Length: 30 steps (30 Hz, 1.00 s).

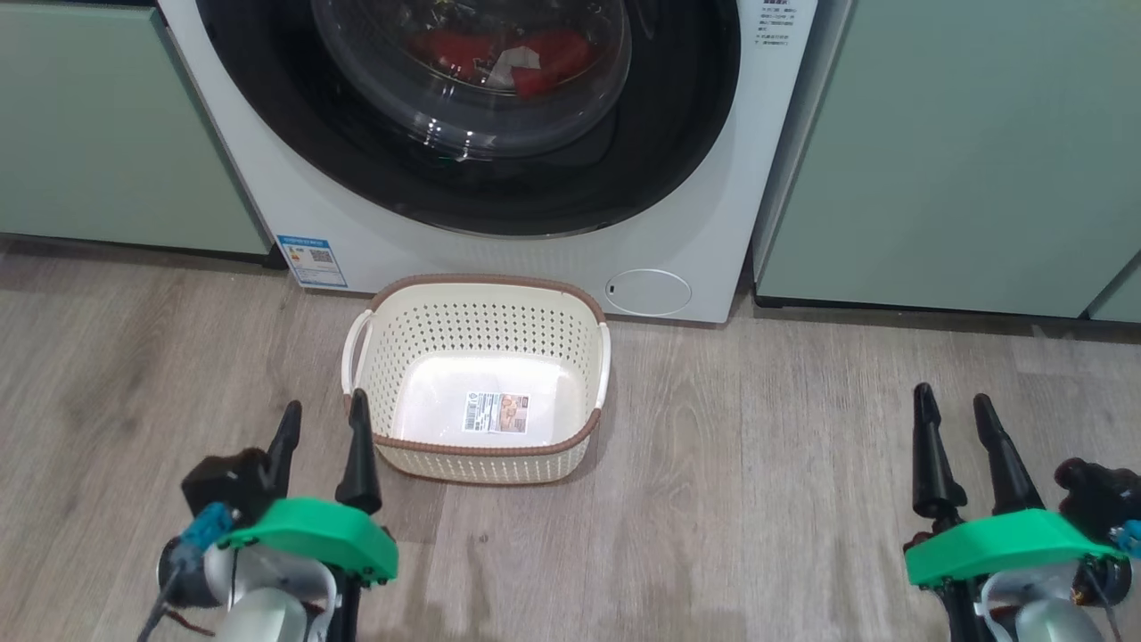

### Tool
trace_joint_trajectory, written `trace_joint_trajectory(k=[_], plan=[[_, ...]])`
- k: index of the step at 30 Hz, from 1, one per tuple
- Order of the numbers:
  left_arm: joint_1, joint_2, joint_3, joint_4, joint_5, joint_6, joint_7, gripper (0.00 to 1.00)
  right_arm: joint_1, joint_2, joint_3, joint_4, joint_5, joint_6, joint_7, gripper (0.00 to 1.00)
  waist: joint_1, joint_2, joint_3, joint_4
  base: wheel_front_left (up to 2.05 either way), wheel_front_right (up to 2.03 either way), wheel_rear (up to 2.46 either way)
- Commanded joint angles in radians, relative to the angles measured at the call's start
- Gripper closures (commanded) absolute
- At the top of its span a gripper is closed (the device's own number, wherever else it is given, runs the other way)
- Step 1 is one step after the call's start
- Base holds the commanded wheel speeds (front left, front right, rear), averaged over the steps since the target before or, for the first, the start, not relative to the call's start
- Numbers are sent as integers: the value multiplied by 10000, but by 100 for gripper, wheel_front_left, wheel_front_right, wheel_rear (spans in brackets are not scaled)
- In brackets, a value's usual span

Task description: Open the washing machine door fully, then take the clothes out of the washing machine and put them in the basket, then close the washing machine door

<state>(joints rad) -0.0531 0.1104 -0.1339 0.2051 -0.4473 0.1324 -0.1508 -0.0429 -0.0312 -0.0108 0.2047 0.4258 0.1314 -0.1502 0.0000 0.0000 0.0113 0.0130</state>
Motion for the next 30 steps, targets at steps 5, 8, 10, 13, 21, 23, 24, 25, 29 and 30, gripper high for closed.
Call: trace_joint_trajectory(k=[5, 8, 10, 13, 21, 23, 24, 25, 29, 30], plan=[[-624, 213, 75, -359, 817, 181, -286, 0, -554, -150, 247, -261, -882, -6, -291, 0, 0, 0, -12, 1, 0, 0, 0], [-664, 230, 49, -367, 1140, 223, -374, 0, -588, -155, 283, -259, -1235, -6, -379, 0, 0, 0, -8, -2, 0, 0, 0], [-692, 241, 29, -379, 1379, 257, -433, 0, -604, -158, 284, -250, -1451, -6, -438, 0, 0, 0, -6, -5, 0, 0, 0], [-724, 223, 10, -332, 1696, 270, -521, 0, -639, -162, 305, -226, -1760, -6, -527, 0, 0, 0, -1, -3, 0, 0, 0], [-811, 158, 39, -267, 2484, 345, -728, 0, -703, -172, 308, -147, -2261, -7, -733, 0, 0, 0, 15, 12, 0, 0, 0], [-825, 126, 66, -184, 2685, 334, -786, 0, -709, -175, 325, -83, -2359, -7, -792, 0, 0, 0, 16, 19, 0, 0, 0], [-834, 103, 84, -142, 2775, 322, -816, 0, -714, -176, 334, -49, -2396, -7, -822, 0, 0, 0, 18, 22, 0, 0, 0], [-844, 76, 116, -100, 2851, 305, -845, 0, -718, -178, 346, -13, -2437, -7, -851, 0, 0, 0, 17, 22, 0, 0, 0], [-883, -16, 234, 68, 3229, 224, -962, 0, -714, -183, 403, 131, -2528, -7, -968, 0, 0, 0, 16, 20, 0, 0, 0], [-899, -39, 262, 91, 3339, 202, -992, 0, -718, -185, 421, 158, -2573, -7, -997, 0, 0, 0, 17, 21, 0, 0, 0]])
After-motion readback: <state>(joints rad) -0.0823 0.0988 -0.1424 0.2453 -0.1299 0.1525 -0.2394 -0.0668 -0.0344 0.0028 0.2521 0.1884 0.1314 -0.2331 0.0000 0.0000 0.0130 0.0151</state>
